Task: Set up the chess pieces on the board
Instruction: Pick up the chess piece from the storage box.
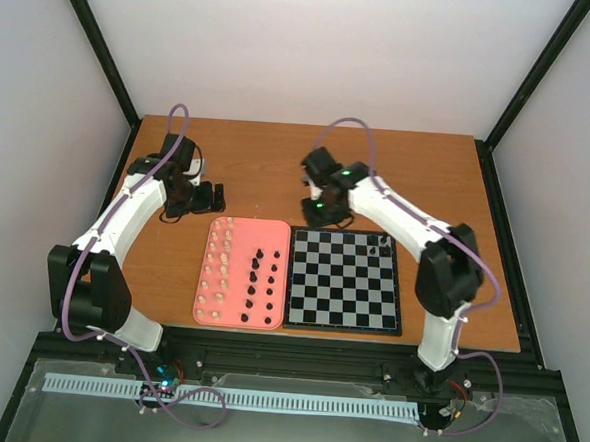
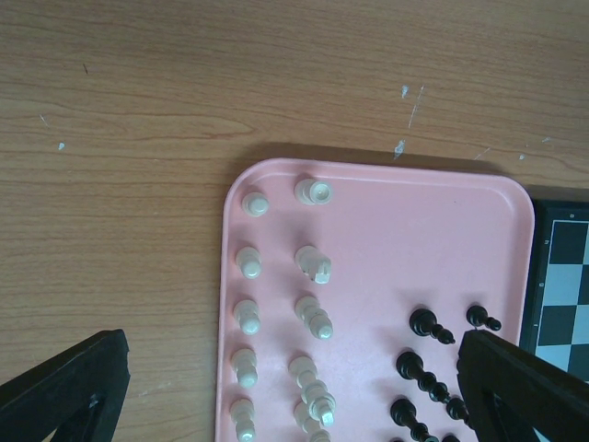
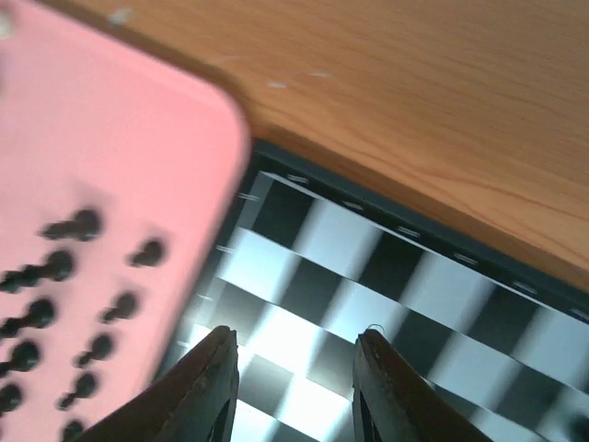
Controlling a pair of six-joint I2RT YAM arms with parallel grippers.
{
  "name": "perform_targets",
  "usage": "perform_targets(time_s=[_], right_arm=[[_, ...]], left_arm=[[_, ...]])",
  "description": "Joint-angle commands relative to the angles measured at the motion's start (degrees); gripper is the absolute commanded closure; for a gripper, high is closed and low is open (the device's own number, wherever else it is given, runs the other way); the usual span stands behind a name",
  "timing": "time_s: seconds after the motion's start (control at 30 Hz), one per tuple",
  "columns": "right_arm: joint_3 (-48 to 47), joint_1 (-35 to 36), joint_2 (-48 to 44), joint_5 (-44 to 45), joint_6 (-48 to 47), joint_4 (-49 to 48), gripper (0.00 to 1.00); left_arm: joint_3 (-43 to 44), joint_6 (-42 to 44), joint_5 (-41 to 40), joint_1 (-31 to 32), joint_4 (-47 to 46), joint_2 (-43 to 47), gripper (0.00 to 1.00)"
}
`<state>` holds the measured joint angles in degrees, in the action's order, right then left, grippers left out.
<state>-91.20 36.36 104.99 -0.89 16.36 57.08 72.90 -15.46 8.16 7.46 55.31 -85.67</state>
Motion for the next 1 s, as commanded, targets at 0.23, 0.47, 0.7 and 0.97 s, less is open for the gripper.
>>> perform_targets(time_s=[0.23, 0.47, 0.7, 0.97], right_arm=[[-14.3, 11.0, 18.8, -9.7, -2.2, 0.8, 0.65], [-15.9, 12.5, 22.9, -10.5, -3.3, 2.2, 0.66], [-16.5, 12.5, 24.9, -9.6, -3.0, 3.2, 0.67], [-17.3, 12.5, 25.9, -8.5, -2.8, 3.7, 0.76]], left_arm=[[0.8, -0.6, -0.3, 0.2, -0.3, 1.0, 0.0], [0.5, -0.7, -0.1, 0.2, -0.6, 1.2, 0.0], [0.3, -0.6, -0.2, 0.2, -0.6, 1.5, 0.0], [0.3, -0.5, -0.4, 0.2, -0.6, 1.4, 0.0]])
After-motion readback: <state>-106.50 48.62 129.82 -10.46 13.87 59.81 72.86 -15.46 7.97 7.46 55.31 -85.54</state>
